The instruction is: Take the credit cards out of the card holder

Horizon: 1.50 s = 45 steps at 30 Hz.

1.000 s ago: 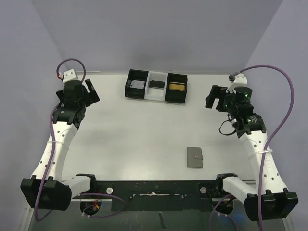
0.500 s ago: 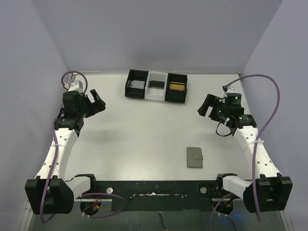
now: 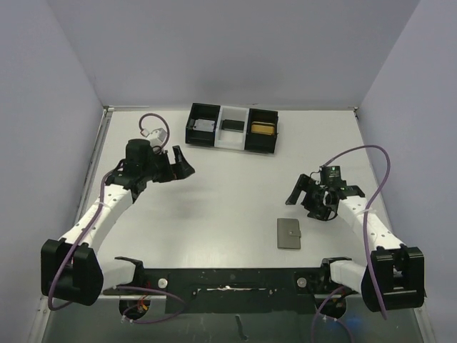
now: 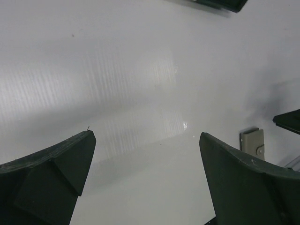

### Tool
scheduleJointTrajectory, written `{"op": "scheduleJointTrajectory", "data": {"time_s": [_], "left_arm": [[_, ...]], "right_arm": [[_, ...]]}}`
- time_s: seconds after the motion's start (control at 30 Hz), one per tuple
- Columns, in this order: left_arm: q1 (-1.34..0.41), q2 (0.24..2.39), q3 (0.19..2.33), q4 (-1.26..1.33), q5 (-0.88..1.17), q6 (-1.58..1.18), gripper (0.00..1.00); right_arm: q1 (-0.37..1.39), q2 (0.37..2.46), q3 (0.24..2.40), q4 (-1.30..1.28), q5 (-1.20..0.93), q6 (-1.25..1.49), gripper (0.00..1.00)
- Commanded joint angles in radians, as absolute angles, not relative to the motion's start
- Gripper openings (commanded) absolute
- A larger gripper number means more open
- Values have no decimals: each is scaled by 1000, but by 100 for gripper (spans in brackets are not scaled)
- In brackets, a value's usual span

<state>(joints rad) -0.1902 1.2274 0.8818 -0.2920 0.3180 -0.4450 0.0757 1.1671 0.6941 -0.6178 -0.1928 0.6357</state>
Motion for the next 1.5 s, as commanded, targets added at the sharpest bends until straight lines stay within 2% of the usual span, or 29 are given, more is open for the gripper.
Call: {"op": "scheduleJointTrajectory", "data": {"time_s": [0.0,0.3,0.6,0.9,1.03,1.23,1.33,1.47], "left_arm": [[-258,1230,883,-219,366,-428,94],[-287,1159,809,-190,394,-453,88],[-302,1084,728,-161,409,-510,83],[-318,1112,715,-143,440,-531,71],[-340,1138,714,-136,437,-542,66],[-394,1176,702,-124,385,-576,64],[-407,1182,685,-111,353,-607,64],[-412,1173,661,-83,334,-643,64]], "right_arm": [[103,1093,651,-645,-189,722,97],[133,1006,561,-728,-170,767,90],[176,1021,502,-681,-206,789,81],[398,1181,505,-465,-209,920,69],[544,1345,601,-393,-171,953,60],[749,1604,887,-439,-78,880,52],[808,1659,970,-437,-65,859,52],[810,1619,1018,-444,-28,821,59]]}}
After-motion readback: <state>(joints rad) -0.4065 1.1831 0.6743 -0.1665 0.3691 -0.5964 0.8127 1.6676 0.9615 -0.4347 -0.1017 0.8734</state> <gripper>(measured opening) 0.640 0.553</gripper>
